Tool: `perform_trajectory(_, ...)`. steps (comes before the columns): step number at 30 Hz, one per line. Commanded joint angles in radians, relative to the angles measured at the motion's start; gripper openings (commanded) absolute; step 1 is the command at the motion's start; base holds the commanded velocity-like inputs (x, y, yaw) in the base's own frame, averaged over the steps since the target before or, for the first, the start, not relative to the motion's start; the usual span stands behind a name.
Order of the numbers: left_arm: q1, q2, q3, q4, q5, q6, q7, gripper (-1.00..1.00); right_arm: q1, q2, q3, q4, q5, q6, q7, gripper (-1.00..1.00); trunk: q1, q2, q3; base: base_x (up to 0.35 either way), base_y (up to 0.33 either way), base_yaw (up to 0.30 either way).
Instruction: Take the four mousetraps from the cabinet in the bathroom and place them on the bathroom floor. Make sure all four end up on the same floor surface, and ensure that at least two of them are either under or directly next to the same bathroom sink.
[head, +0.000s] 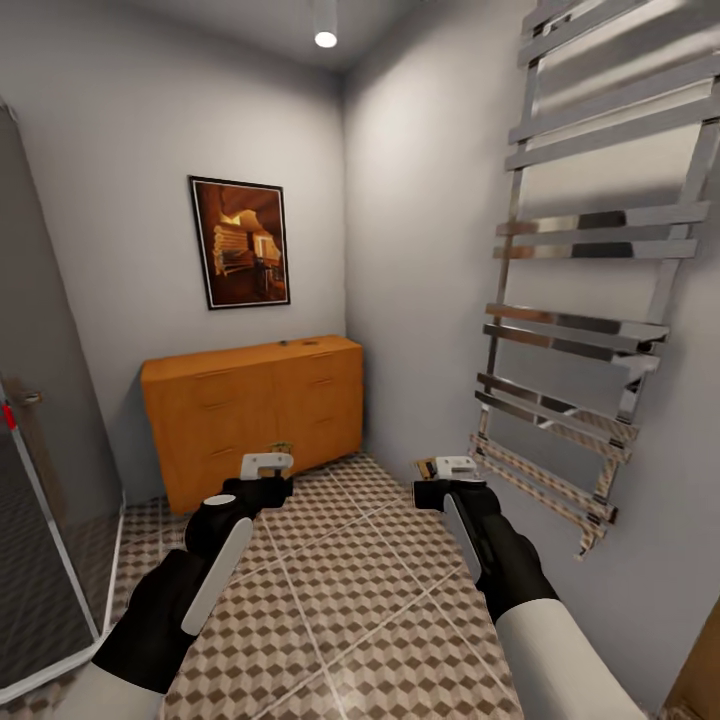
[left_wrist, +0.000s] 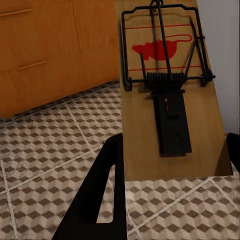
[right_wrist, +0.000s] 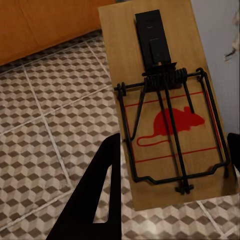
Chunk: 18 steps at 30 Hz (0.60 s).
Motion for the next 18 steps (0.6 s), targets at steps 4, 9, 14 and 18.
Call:
perform_trajectory(4,-0.001,0.001,-0.002,0.004,0.010,0.001,0.010,-1.00,-0.001,0.000,0.002,0.000,-0.003,0.003,-0.006,-1.00,0.000,-0.001,0.001,0.000,0.000,-0.273)
perform_trajectory(9,-0.001,0.001,-0.004,0.069,0.008,-0.004,-0.024,-1.00,-0.001,-0.001,0.001,0.028,-0.002,0.001,-0.012,-1.00,0.000,-0.001,0.004,0.000,0.000,-0.273)
perform_trajectory(14,-0.001,-0.001,-0.005,0.207,-0.002,-0.082,-0.136,-1.00,-0.001,-0.016,0.000,0.063,-0.003,-0.002,-0.015,-1.00,0.000,-0.001,0.006,0.000,0.000,-0.273)
perform_trajectory(18,-0.002,-0.002,-0.006,0.271,-0.010,-0.171,-0.215,-1.00,-0.001,-0.072,-0.001,0.099,-0.003,-0.002,-0.014,-1.00,0.000,-0.001,0.009,0.000,0.000,-0.273)
